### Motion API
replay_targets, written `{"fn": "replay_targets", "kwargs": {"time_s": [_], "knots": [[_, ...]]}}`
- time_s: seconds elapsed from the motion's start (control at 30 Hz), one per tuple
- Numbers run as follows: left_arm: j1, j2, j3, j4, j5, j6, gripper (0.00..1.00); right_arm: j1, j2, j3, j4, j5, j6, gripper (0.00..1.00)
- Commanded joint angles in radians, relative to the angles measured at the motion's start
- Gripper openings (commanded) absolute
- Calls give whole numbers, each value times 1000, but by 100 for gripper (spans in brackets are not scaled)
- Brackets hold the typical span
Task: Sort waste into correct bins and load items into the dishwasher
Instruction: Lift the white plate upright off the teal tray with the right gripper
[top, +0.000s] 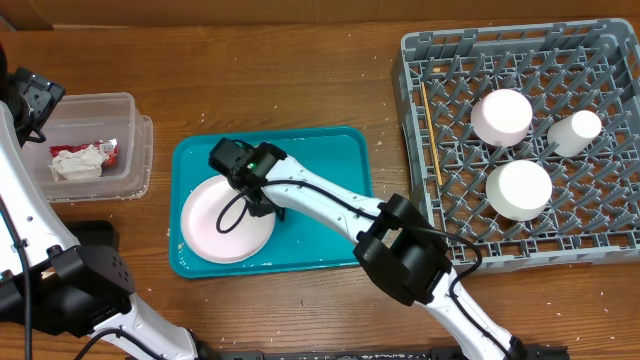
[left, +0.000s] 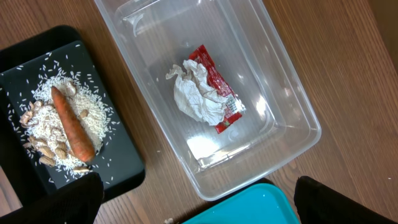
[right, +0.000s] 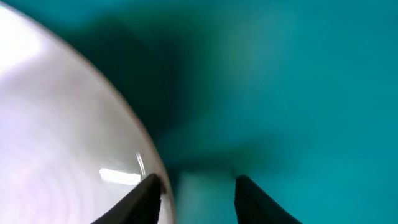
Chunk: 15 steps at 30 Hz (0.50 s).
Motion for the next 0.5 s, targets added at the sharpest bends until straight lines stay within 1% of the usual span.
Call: {"fn": "replay_targets", "kwargs": {"time_s": [0.0,0.07,0.17,0.33,0.37,0.47], "knots": [[-8,9,2,1,-3,-16,100,-43,21,69,-53,180,82,43],[-8,9,2,1,-3,-16,100,-72,21,78,-92,215,89,46],[-8,9,2,1,-3,-16,100,-135,21,77,-141,243,126,46],[-8,9,2,1,-3,-16,100,-266,21,78,-192,238,142,44],[-8,9,2,1,-3,-16,100,-290,19,78,-201,233,154,43],[-8,9,2,1,-3,-16,100,-347,-1,78,-211,169,153,35]]}}
